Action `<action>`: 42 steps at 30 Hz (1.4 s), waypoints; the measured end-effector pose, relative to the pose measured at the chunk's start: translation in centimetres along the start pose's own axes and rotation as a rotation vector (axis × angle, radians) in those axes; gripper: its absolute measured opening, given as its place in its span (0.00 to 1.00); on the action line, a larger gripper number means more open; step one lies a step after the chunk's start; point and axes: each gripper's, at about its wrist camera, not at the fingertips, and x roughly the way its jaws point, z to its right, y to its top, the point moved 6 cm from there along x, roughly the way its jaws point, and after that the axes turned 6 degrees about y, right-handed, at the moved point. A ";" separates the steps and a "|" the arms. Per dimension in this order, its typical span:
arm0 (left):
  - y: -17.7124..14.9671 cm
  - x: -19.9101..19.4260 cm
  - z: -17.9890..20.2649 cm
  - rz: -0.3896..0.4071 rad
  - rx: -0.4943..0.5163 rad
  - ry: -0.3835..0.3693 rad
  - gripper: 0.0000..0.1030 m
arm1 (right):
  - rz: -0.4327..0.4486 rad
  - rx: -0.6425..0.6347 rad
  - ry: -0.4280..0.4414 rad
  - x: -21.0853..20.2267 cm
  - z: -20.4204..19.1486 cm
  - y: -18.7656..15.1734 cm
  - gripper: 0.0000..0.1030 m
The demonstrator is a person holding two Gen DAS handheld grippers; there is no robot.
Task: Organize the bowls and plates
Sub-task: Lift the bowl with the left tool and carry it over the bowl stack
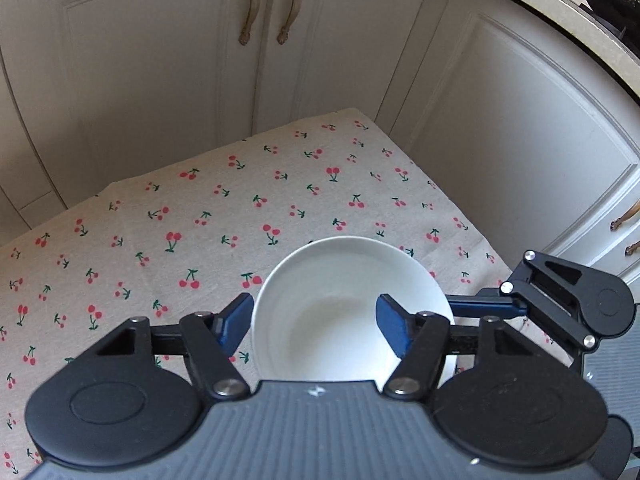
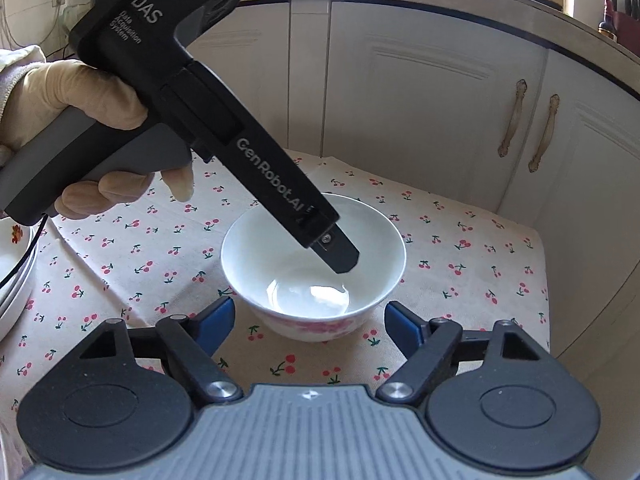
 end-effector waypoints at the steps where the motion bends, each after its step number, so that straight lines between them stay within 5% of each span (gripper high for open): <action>1: -0.1 0.0 0.0 -0.001 0.003 -0.002 0.60 | 0.000 -0.001 -0.001 0.2 0.2 0.1 0.81; 29: -0.4 -0.2 0.4 -0.017 0.021 0.007 0.61 | -0.027 -0.004 -0.048 0.4 -0.2 0.4 0.80; 42: -2.6 -4.4 3.5 0.012 0.055 -0.013 0.61 | -0.036 0.013 -0.037 -3.0 -2.5 -0.4 0.80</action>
